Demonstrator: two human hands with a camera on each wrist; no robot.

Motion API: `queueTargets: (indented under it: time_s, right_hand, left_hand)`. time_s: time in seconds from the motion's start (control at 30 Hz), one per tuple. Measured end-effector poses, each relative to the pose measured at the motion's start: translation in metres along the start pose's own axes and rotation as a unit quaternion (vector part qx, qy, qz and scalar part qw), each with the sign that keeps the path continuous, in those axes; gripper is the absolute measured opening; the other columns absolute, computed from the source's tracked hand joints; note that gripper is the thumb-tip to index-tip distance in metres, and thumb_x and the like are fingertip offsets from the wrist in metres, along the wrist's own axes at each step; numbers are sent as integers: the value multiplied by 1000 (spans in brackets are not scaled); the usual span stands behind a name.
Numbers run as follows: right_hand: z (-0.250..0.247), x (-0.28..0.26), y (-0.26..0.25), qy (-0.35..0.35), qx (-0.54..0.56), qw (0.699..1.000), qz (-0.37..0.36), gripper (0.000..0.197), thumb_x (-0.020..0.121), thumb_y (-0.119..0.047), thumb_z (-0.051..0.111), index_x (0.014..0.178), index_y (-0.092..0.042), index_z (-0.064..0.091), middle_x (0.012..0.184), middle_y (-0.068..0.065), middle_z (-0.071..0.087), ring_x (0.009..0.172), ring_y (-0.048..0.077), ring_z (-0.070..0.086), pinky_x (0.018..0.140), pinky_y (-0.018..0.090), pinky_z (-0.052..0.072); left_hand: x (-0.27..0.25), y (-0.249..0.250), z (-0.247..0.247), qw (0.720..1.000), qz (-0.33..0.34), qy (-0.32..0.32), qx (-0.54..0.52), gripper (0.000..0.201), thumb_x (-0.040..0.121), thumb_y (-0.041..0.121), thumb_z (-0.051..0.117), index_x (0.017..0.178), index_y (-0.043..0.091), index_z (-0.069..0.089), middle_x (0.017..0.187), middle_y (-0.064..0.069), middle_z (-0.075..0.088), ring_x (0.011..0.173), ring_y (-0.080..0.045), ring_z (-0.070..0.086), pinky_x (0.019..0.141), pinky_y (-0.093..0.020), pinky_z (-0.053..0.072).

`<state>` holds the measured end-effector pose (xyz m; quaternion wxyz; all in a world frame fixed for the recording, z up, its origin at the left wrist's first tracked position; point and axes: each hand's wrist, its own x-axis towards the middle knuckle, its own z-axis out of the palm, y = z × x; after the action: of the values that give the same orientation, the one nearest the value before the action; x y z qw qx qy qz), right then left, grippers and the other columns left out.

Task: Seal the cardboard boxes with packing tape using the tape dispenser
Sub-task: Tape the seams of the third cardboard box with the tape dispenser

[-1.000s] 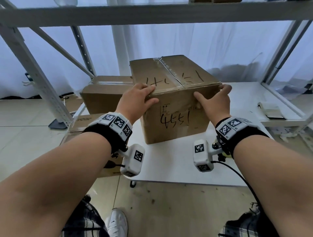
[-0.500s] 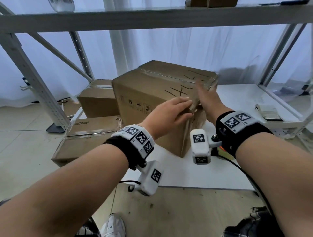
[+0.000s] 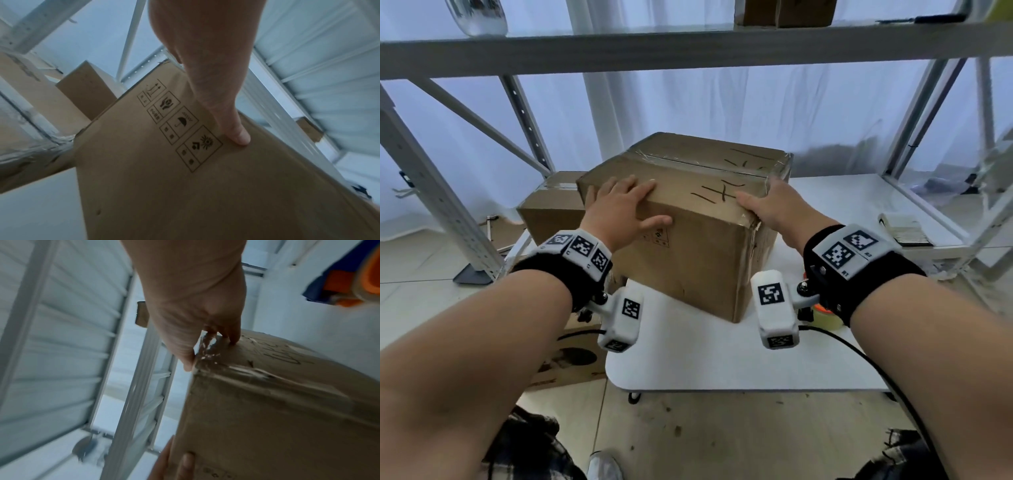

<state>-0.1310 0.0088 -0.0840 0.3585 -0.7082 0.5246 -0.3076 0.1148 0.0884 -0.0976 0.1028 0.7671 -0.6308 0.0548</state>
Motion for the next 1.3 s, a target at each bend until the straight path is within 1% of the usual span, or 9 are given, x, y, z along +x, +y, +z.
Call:
queueTargets:
  time_s: [0.07,0.13,0.2,0.27,0.4,0.6,0.87,1.07,1.3]
  right_hand:
    - [0,-3,-11,33,-161,983,-83,38,95,-34,53,121,-7,57,117,9,56,111,24,52,91,30,40]
    - [9,-7,-23,3,-305,941,-149,49,91,-52,49,118,-12,61,125,15,54,121,31,46,104,41,35]
    - [19,-11,-30,-72,-403,896,-174,62,85,-64,51,126,-18,54,129,10,52,125,29,44,110,50,27]
    - [21,-14,-31,-80,-436,874,-198,60,89,-49,57,141,-24,41,145,5,43,135,25,37,114,49,20]
    - [9,-13,-27,-67,-379,898,-214,50,97,-29,52,145,-33,38,152,-4,35,140,18,31,117,42,18]
    - [13,-11,-14,-36,-357,901,-244,40,101,-22,44,139,-33,46,148,-9,41,139,11,32,117,44,0]
    - [-1,-3,11,159,-367,902,-164,41,95,-14,42,126,-36,60,125,6,52,122,30,42,102,41,30]
    - [9,2,0,45,-180,979,-78,42,98,-32,35,125,-10,59,148,15,33,134,29,34,105,37,30]
    - [17,-15,-22,31,-275,946,-169,42,97,-42,36,126,-24,60,138,6,50,129,27,35,106,42,28]
  left_hand:
    - [0,8,2,1000,5,20,21,84,76,80,37,146,34,29,153,-3,30,141,-29,23,115,-56,12]
    - [-2,24,5,999,5,41,35,81,79,78,37,146,31,33,151,-4,34,140,-28,27,116,-55,10]
    - [-4,39,6,998,2,52,37,76,83,73,39,145,29,35,151,-3,36,140,-27,29,117,-51,6]
    - [-5,44,2,998,10,62,17,69,87,67,41,143,27,40,148,-2,40,138,-25,32,117,-47,8]
    - [3,21,-11,999,11,41,-31,51,95,56,35,134,26,51,137,-5,51,129,-25,43,114,-57,17]
    - [12,-30,-17,991,-97,-62,-68,53,99,49,32,149,33,24,151,-24,24,138,-39,27,112,-51,24]
    - [-30,9,0,986,-24,112,-120,36,100,26,41,135,25,48,117,-14,39,106,-33,46,100,-44,40]
    - [-56,52,12,982,6,160,-98,37,101,26,39,137,21,46,127,-19,38,108,-34,44,100,-42,40]
    - [-53,75,8,971,103,127,-176,31,101,17,38,129,9,48,116,-10,43,110,-24,44,103,-29,30]
